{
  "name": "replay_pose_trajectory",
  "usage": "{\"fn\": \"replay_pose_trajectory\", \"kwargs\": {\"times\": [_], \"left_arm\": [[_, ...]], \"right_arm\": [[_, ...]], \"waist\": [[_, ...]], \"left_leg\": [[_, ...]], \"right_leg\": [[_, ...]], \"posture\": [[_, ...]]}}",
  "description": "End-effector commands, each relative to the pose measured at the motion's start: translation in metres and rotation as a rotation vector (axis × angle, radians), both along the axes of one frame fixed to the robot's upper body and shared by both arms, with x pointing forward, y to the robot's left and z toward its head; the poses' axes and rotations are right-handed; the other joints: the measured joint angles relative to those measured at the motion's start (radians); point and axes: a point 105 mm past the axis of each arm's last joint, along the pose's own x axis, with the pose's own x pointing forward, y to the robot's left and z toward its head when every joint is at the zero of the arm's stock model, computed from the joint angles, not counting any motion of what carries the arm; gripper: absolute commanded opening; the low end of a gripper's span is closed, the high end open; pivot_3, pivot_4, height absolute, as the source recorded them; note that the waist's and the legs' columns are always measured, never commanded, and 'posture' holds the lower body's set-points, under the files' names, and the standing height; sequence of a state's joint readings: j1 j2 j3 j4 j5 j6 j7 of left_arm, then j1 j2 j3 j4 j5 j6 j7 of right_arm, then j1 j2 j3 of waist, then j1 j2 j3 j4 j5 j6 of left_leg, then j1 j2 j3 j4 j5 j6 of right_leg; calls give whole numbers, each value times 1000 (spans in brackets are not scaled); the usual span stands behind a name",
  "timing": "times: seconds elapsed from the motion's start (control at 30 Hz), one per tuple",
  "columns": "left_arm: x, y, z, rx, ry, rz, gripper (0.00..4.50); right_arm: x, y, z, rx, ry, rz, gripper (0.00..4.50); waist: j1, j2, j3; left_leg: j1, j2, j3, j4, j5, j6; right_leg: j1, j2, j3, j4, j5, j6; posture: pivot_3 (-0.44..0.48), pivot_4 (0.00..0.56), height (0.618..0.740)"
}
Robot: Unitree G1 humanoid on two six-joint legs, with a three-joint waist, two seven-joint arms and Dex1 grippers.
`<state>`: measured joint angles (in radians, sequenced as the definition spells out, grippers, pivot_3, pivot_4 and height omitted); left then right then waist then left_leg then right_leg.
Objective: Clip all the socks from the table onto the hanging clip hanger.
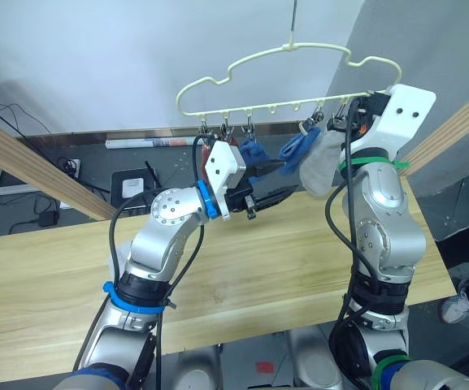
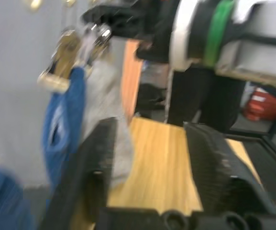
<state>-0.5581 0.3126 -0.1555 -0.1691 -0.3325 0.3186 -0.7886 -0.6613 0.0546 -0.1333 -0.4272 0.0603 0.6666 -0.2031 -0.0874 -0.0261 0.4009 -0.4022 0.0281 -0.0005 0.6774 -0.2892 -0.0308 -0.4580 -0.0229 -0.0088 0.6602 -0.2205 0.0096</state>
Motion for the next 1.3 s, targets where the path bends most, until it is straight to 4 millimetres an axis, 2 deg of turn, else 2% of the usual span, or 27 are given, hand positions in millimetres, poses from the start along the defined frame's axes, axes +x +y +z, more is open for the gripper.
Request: {"fn": "replay_pose_trajectory", "kwargs": {"times": [0.03,0.13,0.17,0.27,0.37,0.43,0.57,0.67,0.83,1.0,1.2,1.3], "left_arm": [[5,22,2,-33,6,192,3757],[11,53,-10,-72,57,431,4494],[12,63,-13,-81,60,512,4494],[9,113,-25,-174,109,840,4494],[-6,152,-42,-182,155,1046,4494],[-22,182,-59,-167,216,1205,4494],[-44,203,-71,-140,284,1315,4494],[-63,227,-94,-139,427,1435,4494],[-72,244,-129,-171,629,1532,4494],[-65,242,-155,-167,771,1501,4494],[-66,253,-180,-134,879,1598,4494],[-62,251,-183,-103,884,1580,4494]], "right_arm": [[-9,-1,16,-1,-65,-2,0],[-8,-1,15,-5,-60,-3,0],[-8,-1,14,-7,-57,-3,0],[-8,-2,13,-12,-50,-2,0],[-7,-1,11,-16,-43,4,0],[-7,0,10,-20,-37,10,0],[-7,-1,8,-24,-28,15,0],[-6,0,7,-25,-23,24,0],[-5,5,7,-27,-22,40,0],[-5,6,8,-32,-24,48,0],[-6,7,8,-35,-22,47,0],[-7,7,9,-36,-23,49,0]], "waist": [[-3,0,0],[-4,0,0],[-2,0,0],[-1,0,0],[-1,0,0],[-2,0,0],[3,0,0],[3,0,0],[4,0,0],[3,0,0],[3,0,0],[2,0,0]], "left_leg": [[0,0,0,0,0,0],[1,1,0,0,0,0],[1,1,0,0,0,0],[0,1,0,0,0,0],[0,1,0,0,0,0],[0,1,0,0,0,0],[0,1,-1,0,0,0],[0,0,0,0,0,0],[0,1,0,0,0,0],[1,1,0,0,0,0],[0,1,0,0,0,0],[1,1,0,0,0,0]], "right_leg": [[0,0,0,0,0,0],[0,-1,0,0,0,0],[0,-1,0,0,0,0],[0,-1,0,1,0,0],[0,-2,0,0,0,0],[0,-2,0,0,0,0],[0,-1,0,1,0,0],[0,-1,-1,-1,0,0],[0,0,-1,-1,-3,5],[0,0,0,-1,-3,4],[0,0,0,-1,-2,3],[0,0,0,0,0,0]], "posture": [[-171,401,740],[-171,401,740],[-165,405,740],[-161,406,740],[-158,409,740],[-156,411,740],[-142,413,740],[-135,412,740],[-136,410,740],[-141,410,740],[-151,407,740],[-153,409,740]]}}
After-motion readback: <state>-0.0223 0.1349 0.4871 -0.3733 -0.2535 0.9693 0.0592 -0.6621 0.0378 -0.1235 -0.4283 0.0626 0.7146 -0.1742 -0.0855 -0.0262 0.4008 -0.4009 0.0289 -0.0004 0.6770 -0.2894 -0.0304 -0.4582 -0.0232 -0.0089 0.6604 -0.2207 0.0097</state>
